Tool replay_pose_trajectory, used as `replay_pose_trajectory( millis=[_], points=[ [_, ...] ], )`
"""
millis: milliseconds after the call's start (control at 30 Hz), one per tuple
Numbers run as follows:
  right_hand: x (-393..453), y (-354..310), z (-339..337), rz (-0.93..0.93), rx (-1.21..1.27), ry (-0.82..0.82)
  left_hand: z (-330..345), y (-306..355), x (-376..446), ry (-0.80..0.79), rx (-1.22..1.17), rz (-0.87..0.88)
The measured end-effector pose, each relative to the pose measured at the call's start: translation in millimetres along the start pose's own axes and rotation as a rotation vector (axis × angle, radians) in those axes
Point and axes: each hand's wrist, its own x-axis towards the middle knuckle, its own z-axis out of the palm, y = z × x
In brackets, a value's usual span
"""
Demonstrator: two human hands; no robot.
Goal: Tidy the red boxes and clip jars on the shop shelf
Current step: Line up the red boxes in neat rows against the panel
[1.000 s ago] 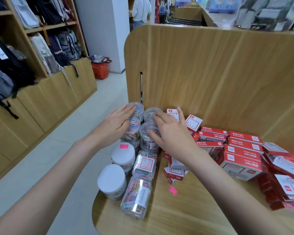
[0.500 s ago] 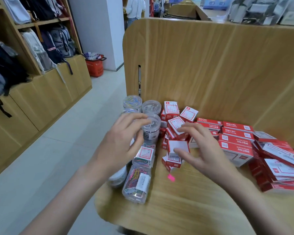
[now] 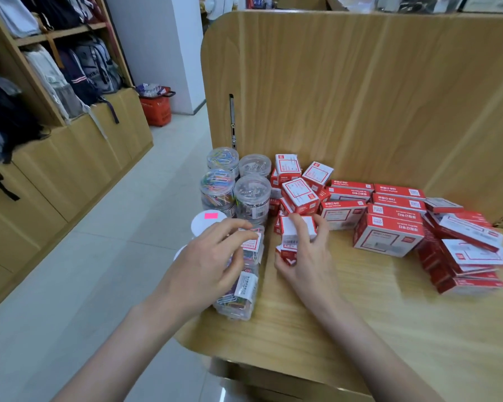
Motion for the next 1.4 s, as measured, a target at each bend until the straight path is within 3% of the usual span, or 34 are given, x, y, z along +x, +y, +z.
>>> replay_pose_trajectory(
  millis=[233,400,533,600,800,1000,1400],
  points=[
    [-24.8,24.8,-28.8,-0.067,0.097,-0.043,9.1,6.6,1.9,0.013,-0.063,0.008],
    [-41.6,36.1,-68.5,-0.105,0.036,-0.160,23.8,12.9,16.8,-0.004,-0.076,0.002],
    [-5.5,33.1,-99.3,-0.166,0.213,0.009,30.9,21.0,35.3,0.019,-0.064,-0.046],
    [30.2,34.3,-104.9,-0.181,0.178,0.041,35.6,26.1,46.0,0.044,-0.017,-0.064],
    [103.2,46.9,-78.1,-0.125,-0.021,-0.272,58.2,34.0,87.8,0.039,0.269,-0.044],
    [107.8,53.6,-64.6,-0.150,-0.045,-0.189,71.1,27.1,103.2,0.032,0.423,-0.070],
    [109.2,58.8,-57.9,-0.212,0.072,-0.094,72.8,22.0,85.3,0.019,0.242,-0.054]
  ],
)
